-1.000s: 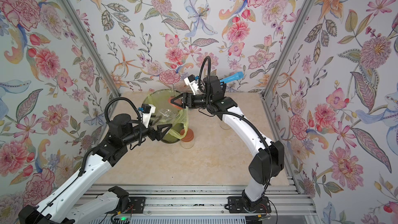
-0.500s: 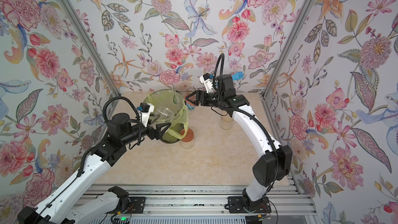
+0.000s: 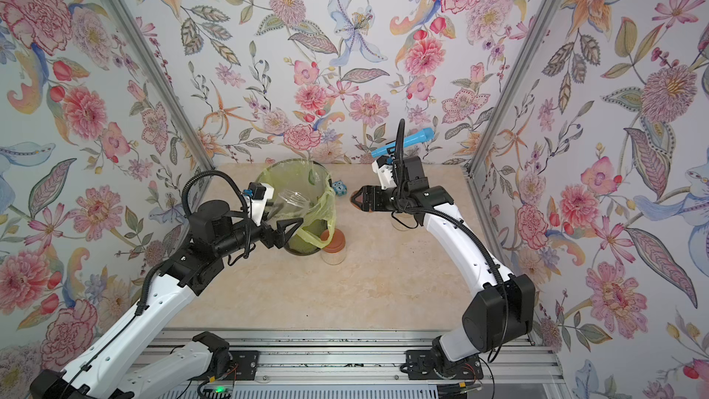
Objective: Empty moldy rice from jars
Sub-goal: Place the lid at the center of the board.
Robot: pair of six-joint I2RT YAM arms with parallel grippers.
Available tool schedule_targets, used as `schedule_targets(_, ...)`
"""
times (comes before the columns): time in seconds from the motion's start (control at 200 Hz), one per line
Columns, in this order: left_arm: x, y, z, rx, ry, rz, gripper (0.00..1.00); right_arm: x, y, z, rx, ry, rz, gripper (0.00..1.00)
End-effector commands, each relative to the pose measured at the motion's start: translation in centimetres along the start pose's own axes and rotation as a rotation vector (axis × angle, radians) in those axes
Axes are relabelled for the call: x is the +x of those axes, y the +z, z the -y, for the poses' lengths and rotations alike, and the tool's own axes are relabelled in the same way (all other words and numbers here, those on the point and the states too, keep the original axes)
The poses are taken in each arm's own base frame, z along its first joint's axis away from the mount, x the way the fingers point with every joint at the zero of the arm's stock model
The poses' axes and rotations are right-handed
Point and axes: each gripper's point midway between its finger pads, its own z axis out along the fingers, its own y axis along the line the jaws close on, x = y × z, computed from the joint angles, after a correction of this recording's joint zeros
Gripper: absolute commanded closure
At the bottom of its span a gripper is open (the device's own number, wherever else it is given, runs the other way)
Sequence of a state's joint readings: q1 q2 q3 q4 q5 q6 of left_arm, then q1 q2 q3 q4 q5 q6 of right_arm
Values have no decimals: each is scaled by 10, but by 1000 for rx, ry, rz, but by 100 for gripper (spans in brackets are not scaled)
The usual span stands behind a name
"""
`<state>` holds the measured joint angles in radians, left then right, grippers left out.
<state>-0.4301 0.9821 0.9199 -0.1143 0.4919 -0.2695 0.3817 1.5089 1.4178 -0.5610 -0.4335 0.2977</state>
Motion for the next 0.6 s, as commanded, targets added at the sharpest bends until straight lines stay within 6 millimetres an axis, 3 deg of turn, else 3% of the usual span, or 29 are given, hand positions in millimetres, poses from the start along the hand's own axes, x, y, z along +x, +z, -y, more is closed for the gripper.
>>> schedule_targets(0.0, -44, -12, 3, -8, 61, 116, 100, 6, -4, 20, 94, -13, 27, 67)
schedule_targets(0.39, -47, -8, 1, -1, 67, 106, 100, 41, 26, 59, 218, 16, 13, 68)
schedule_targets(0.595, -49, -5, -1, -6, 69, 99, 100, 48, 44, 72, 293, -8, 32, 68)
